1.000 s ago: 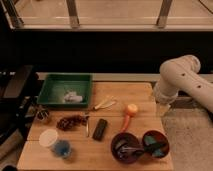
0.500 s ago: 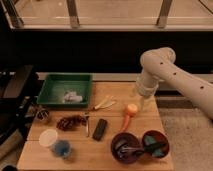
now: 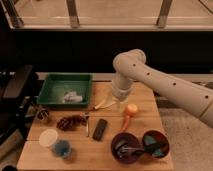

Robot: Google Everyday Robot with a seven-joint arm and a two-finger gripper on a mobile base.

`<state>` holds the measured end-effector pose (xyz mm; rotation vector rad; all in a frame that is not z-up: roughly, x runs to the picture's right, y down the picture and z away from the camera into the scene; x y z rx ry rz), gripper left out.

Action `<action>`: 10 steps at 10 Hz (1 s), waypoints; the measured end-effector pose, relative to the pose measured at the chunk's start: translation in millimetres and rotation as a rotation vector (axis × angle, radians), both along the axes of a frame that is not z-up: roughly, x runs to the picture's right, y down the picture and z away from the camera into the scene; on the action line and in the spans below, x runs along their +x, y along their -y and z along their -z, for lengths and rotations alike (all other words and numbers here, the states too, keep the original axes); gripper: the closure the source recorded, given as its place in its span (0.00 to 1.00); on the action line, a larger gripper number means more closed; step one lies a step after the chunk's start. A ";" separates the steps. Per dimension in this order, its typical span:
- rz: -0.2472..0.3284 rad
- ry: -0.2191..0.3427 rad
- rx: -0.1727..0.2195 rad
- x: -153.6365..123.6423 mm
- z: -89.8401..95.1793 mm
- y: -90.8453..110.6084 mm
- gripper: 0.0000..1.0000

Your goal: Stack cups on top of each other

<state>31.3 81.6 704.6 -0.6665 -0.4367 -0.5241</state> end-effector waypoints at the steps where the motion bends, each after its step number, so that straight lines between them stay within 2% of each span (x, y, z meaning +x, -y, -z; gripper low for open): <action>1: 0.000 0.024 0.000 -20.5 2.1 -2.8 0.35; 2: -0.004 0.043 -0.001 -36.7 5.0 -4.5 0.35; 8: -0.012 0.032 0.000 -33.6 4.2 -5.6 0.35; 9: -0.027 0.026 0.011 -36.1 2.4 -4.0 0.35; 10: -0.035 0.048 0.022 -47.4 -3.8 0.8 0.35</action>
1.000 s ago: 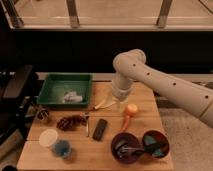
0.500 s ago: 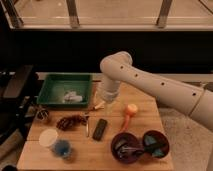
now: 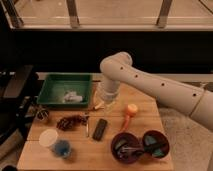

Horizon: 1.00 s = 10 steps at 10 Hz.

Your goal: Stack cups on top of each other

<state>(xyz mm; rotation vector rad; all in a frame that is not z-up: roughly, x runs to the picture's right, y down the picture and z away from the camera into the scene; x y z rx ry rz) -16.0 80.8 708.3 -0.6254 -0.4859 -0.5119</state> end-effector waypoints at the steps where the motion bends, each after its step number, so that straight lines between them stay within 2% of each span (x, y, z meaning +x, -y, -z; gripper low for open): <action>1: 0.004 0.012 0.005 -7.3 -2.8 2.1 0.35; 3: 0.038 0.076 0.019 -44.2 -16.2 9.5 0.35; 7: 0.156 0.248 0.044 -121.0 -39.4 22.6 0.35; 9: 0.216 0.346 0.054 -161.1 -48.1 28.1 0.35; 10: 0.266 0.424 0.052 -187.9 -51.1 29.5 0.35</action>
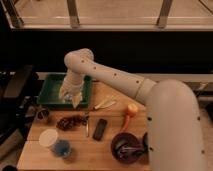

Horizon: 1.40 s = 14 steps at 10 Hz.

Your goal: Stack cups on top of each other

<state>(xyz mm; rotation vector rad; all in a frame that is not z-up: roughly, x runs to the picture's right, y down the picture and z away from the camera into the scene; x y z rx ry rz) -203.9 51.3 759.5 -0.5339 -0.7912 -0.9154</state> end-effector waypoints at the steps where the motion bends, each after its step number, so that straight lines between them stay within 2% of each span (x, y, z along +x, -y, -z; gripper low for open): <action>1: 0.046 0.064 -0.004 -17.0 0.0 -1.0 0.35; 2: 0.120 0.150 -0.006 -39.4 3.7 -4.5 0.35; 3: 0.164 0.200 -0.009 -51.0 5.8 -7.3 0.35; 5: 0.198 0.240 -0.011 -59.5 7.6 -9.2 0.35; 7: 0.208 0.214 -0.005 -54.3 7.0 -10.7 0.35; 10: 0.257 0.146 0.052 -65.5 -12.5 -27.4 0.35; 12: 0.251 0.139 0.070 -69.0 -23.1 -30.4 0.35; 14: 0.221 0.157 0.083 -73.3 -32.8 -33.2 0.35</action>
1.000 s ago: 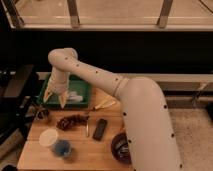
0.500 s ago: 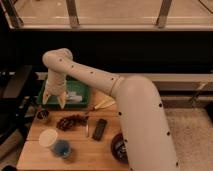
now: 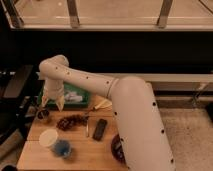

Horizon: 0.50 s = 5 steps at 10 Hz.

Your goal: Stack cups on top of each other

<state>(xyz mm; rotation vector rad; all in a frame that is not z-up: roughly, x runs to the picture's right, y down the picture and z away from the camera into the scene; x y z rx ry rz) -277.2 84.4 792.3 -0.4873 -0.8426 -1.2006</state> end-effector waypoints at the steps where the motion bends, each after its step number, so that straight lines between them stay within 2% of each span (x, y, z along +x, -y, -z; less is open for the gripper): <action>1: -0.013 0.009 0.002 -0.4 -3.4 -0.4 0.35; 5: -0.069 0.065 -0.012 -6.8 -25.3 -14.2 0.35</action>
